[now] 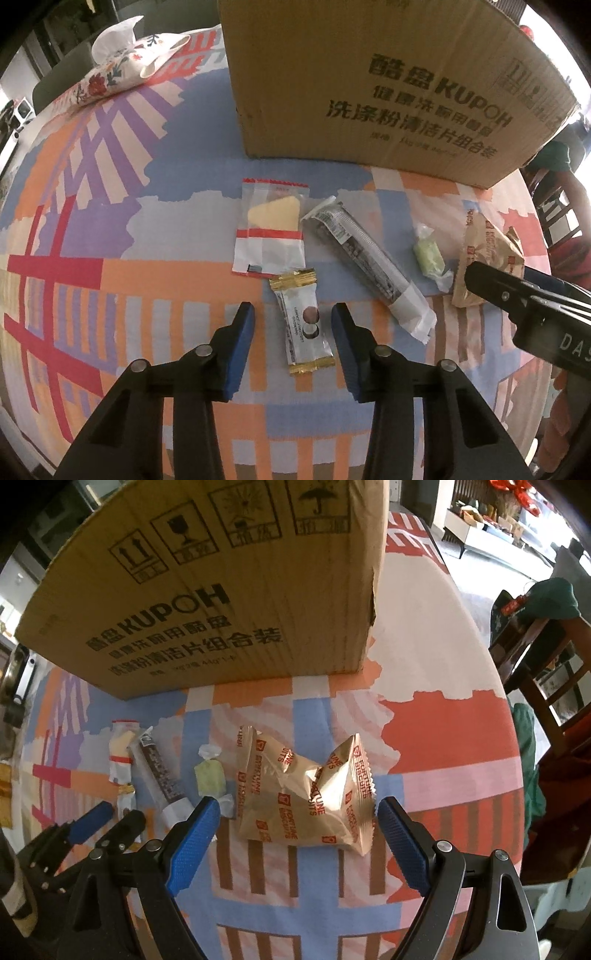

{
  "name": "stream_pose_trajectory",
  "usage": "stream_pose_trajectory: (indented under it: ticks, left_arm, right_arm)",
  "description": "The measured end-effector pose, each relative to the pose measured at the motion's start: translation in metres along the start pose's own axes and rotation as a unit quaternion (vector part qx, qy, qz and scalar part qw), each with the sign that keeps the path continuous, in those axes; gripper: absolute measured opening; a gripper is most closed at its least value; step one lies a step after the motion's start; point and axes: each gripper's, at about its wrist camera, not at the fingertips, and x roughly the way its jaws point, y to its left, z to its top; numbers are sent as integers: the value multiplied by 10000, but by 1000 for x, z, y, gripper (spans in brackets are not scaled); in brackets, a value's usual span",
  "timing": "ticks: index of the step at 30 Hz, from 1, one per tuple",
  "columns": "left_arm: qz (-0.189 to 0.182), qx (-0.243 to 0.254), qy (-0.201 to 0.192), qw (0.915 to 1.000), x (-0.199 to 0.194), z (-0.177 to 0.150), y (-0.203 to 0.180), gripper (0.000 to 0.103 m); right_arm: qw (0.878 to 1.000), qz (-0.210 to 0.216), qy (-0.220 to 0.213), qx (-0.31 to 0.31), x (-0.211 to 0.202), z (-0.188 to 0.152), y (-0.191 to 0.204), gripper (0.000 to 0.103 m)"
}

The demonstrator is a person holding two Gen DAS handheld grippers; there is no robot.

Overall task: Organize snacks
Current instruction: 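Move both tools back from the box toward the remaining snacks, then grasp the white gold-ended bar with the left tool while the right tool grasps the gold biscuit bag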

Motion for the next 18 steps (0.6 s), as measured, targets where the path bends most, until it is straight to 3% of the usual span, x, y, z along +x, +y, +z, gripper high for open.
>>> stream_pose_trajectory:
  ticks: [4, 6, 10, 18]
  left_arm:
    - [71, 16, -40, 10000, 0, 1, -1, 30]
    - [53, 20, -56, 10000, 0, 1, -1, 20]
    - [-22, 1, -78, 10000, -1, 0, 0, 19]
    - [-71, 22, -288, 9996, -17, -9, 0, 19]
  right_arm:
    - [10000, -58, -46, -59, 1, -1, 1, 85]
    - [9999, -91, -38, -114, 1, -3, 2, 71]
    - [9998, -62, -72, -174, 2, -7, 5, 55]
    - [9981, -185, -407, -418, -15, -16, 11, 43]
